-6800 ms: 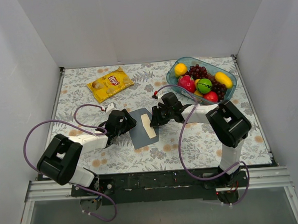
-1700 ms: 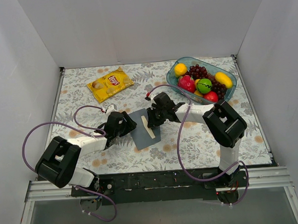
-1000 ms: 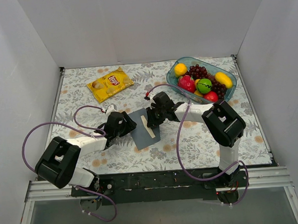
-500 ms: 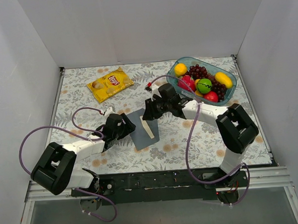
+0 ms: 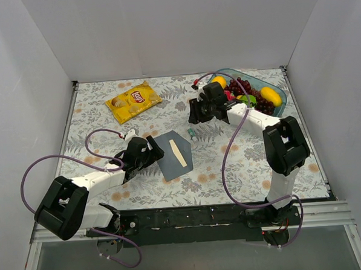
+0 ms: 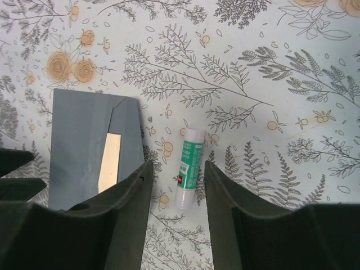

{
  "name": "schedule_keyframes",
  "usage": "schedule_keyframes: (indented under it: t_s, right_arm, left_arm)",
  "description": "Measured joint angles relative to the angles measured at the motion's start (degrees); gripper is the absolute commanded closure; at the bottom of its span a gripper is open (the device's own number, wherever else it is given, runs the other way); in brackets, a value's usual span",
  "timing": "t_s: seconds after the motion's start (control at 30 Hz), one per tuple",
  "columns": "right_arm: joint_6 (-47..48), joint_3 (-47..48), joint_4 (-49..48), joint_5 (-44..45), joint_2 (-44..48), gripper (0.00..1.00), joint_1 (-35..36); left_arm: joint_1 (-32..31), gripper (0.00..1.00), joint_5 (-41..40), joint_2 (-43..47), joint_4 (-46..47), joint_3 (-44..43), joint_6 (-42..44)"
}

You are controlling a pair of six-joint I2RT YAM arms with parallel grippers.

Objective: Place the letter into the envelope and seal it
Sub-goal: Place the letter in the envelope, then pick up the solid glue from the center of the board.

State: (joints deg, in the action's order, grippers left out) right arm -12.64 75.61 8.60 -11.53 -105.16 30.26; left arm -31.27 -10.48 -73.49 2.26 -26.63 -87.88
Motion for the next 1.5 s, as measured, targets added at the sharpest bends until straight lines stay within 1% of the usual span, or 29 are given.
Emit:
schedule_keyframes:
  t_s: [0.07,0.17,0.47,0.63,1.1,1.3,1.5]
  right_arm:
    - [0.9,1.8,2.1,1.2,-0.8,0.47,0.2]
    - [1.8,4.4,5.3,2.4,-2.3,0.47,0.5]
    - [3.8,8.7,12.2,6.2,-9.4,0.49,2.6]
    - [3.9,9.3,14.0,6.9,-10.8,0.49,3.5]
    - [4.3,12.5,15.1,9.5,-14.7,0.51,4.8]
    - [5.0,14.9,16.1,10.6,-16.5,0.55,5.6]
    - [5.7,18.1,18.5,14.5,-18.4,0.57,7.3]
  left_arm:
    - [0.0,0.12,0.0,0.2,-0.6,-0.2,0.2]
    - [0.0,0.11,-0.1,0.3,-0.9,-0.3,0.2]
    - [0.0,0.1,-0.1,0.3,-1.0,-0.4,0.2]
    - [0.0,0.09,-0.2,0.4,-1.0,-0.4,0.2]
    - [0.0,0.09,-0.2,0.4,-1.0,-0.4,0.2]
    - [0.0,0.09,-0.3,0.4,-1.0,-0.4,0.3]
    - [0.0,0.09,-0.3,0.4,-1.0,-0.4,0.3]
